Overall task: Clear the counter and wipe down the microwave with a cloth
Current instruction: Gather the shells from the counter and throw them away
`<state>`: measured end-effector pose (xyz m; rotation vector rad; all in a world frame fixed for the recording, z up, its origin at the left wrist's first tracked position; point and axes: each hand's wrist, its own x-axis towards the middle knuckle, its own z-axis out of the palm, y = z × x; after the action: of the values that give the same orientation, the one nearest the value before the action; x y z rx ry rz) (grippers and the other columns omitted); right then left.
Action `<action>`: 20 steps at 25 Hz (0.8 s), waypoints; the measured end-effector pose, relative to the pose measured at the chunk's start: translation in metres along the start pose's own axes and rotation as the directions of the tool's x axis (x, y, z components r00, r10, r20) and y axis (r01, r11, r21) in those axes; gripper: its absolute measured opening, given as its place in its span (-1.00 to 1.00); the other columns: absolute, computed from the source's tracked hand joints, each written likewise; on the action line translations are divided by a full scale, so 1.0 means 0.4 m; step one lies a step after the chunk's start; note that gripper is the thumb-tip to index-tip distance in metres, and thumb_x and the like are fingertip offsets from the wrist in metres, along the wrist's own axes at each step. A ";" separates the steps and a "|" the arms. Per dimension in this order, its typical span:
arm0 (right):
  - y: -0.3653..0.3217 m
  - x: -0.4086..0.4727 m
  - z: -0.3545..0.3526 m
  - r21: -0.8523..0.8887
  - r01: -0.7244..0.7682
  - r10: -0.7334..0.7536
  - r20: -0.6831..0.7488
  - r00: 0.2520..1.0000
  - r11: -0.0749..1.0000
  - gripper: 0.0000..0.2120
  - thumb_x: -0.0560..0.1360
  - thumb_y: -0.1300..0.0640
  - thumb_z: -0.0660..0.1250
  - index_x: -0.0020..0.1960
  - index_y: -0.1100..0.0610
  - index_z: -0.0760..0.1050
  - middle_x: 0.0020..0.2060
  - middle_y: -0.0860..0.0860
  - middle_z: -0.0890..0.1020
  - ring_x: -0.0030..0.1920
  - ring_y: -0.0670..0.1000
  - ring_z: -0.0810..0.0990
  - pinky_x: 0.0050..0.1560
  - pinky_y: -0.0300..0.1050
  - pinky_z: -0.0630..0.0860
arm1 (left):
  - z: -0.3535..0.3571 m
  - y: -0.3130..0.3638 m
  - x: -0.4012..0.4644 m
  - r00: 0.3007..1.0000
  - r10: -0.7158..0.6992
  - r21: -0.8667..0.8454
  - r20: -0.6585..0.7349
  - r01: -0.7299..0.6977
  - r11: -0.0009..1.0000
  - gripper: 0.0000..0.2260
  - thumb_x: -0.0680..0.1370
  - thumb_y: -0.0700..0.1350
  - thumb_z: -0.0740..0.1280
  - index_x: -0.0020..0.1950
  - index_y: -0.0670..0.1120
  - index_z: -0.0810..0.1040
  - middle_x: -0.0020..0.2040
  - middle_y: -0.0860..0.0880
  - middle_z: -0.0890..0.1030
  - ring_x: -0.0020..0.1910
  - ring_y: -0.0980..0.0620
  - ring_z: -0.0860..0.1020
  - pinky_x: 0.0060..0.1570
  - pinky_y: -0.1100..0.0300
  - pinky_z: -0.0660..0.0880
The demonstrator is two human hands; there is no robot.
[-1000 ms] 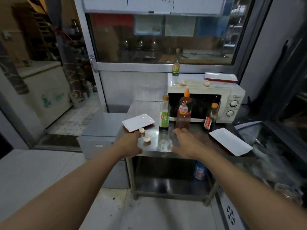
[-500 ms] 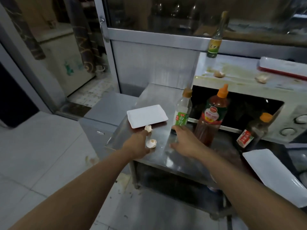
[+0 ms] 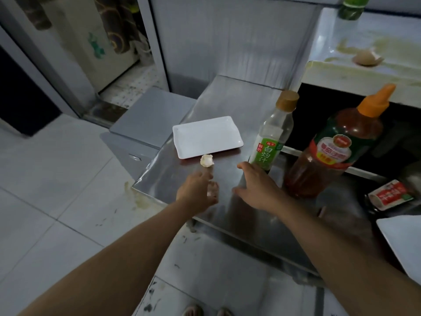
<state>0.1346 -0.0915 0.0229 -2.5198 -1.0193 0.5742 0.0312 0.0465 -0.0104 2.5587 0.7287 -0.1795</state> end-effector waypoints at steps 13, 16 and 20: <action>-0.052 0.087 0.047 0.031 -0.005 0.005 -0.008 1.000 0.999 -0.48 0.51 0.11 0.31 0.40 0.15 0.21 0.33 0.16 0.34 0.31 0.14 0.37 0.27 0.00 0.38 | -0.002 -0.063 0.048 0.992 0.126 -0.048 -0.010 -0.126 0.991 -0.64 0.41 -0.04 0.44 0.18 -0.06 0.53 0.16 -0.02 0.53 0.08 -0.01 0.53 0.02 0.14 0.50; -0.072 0.117 0.057 0.027 0.007 -0.006 -0.037 0.999 1.000 -0.50 0.49 0.12 0.32 0.37 0.16 0.24 0.30 0.17 0.37 0.31 0.16 0.37 0.27 0.03 0.37 | -0.039 -0.088 0.050 0.994 0.098 -0.092 -0.048 -0.102 0.990 -0.71 0.44 -0.08 0.41 0.15 -0.07 0.55 0.10 -0.03 0.60 0.07 -0.01 0.57 0.06 0.07 0.52; -0.113 0.167 0.088 0.064 0.008 0.000 -0.137 0.991 0.998 -0.50 0.45 0.10 0.39 0.30 0.18 0.29 0.23 0.17 0.42 0.22 0.17 0.43 0.10 -0.05 0.39 | -0.080 -0.130 0.061 0.989 0.044 -0.158 -0.142 -0.066 0.985 -0.73 0.42 -0.16 0.44 0.11 -0.08 0.57 0.07 -0.03 0.64 0.05 0.01 0.58 0.07 0.16 0.51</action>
<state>0.1357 -0.0070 -0.0014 -2.4625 -0.9408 0.4192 0.0247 0.1118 -0.0092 2.4499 0.6923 0.0737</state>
